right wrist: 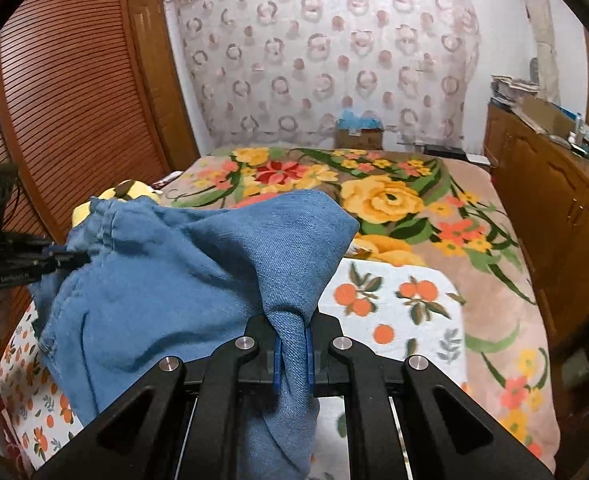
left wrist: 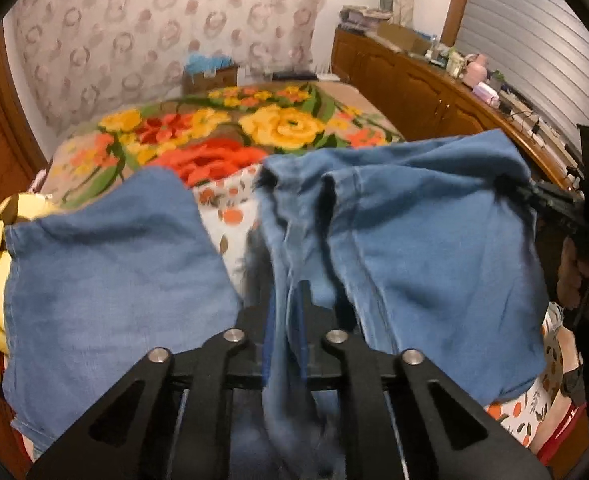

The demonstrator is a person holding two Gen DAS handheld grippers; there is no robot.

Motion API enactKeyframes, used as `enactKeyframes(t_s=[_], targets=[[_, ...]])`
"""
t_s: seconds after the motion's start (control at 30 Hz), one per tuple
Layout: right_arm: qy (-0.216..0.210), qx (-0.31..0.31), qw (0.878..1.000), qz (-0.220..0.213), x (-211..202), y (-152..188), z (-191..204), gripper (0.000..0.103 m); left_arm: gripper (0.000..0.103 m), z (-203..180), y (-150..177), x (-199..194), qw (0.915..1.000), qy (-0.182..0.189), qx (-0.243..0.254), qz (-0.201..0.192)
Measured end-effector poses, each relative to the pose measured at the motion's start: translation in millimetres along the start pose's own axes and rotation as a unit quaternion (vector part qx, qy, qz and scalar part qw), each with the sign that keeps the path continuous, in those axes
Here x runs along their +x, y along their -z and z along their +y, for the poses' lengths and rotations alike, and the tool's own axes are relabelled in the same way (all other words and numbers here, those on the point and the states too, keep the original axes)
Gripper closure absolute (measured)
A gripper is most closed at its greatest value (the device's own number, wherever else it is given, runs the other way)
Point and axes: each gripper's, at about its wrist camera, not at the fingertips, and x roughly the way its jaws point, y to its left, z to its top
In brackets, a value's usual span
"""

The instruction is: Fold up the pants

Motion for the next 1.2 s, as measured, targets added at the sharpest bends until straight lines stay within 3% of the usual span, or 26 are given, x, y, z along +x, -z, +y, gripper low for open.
enactKeyframes(t_s=[0.07, 0.17, 0.2, 0.23, 0.33, 0.47, 0.63, 0.73, 0.93, 1.2], targets=[[0.007, 0.007, 1.0, 0.013, 4, 2, -11, 0.095, 0.087, -1, 10, -4, 0.9999, 0.008, 0.006, -0.009], [0.002, 0.019, 0.999, 0.033, 15, 9, -24, 0.095, 0.064, 0, 25, -16, 0.9993, 0.019, 0.001, -0.031], [0.001, 0.019, 0.999, 0.036, 19, 12, -26, 0.095, 0.051, 0, 30, -20, 0.9991, 0.019, -0.004, -0.037], [0.003, 0.019, 0.999, 0.038, 21, 14, -26, 0.095, 0.048, 0, 34, -22, 0.999, 0.018, -0.008, -0.041], [0.005, 0.027, 0.999, 0.04, 27, 17, -28, 0.094, 0.048, -4, 47, -30, 0.9984, 0.018, -0.025, -0.048], [0.004, 0.042, 0.998, 0.041, 23, 22, -31, 0.087, 0.048, -9, 60, -26, 0.9965, 0.05, -0.057, -0.036], [0.003, 0.052, 0.997, 0.052, 9, 38, -26, 0.058, 0.048, -14, 70, -12, 0.9949, 0.054, -0.083, -0.022], [-0.004, 0.057, 0.997, 0.061, 8, 46, -25, 0.049, 0.048, -12, 72, -7, 0.9914, 0.076, -0.105, -0.016], [-0.007, 0.065, 0.995, 0.07, 17, 40, -32, 0.048, 0.048, -16, 78, -13, 0.9889, 0.086, -0.118, -0.026], [-0.001, 0.056, 0.996, 0.07, 21, 43, -26, 0.048, 0.047, -26, 83, -38, 0.987, 0.092, -0.113, -0.067]])
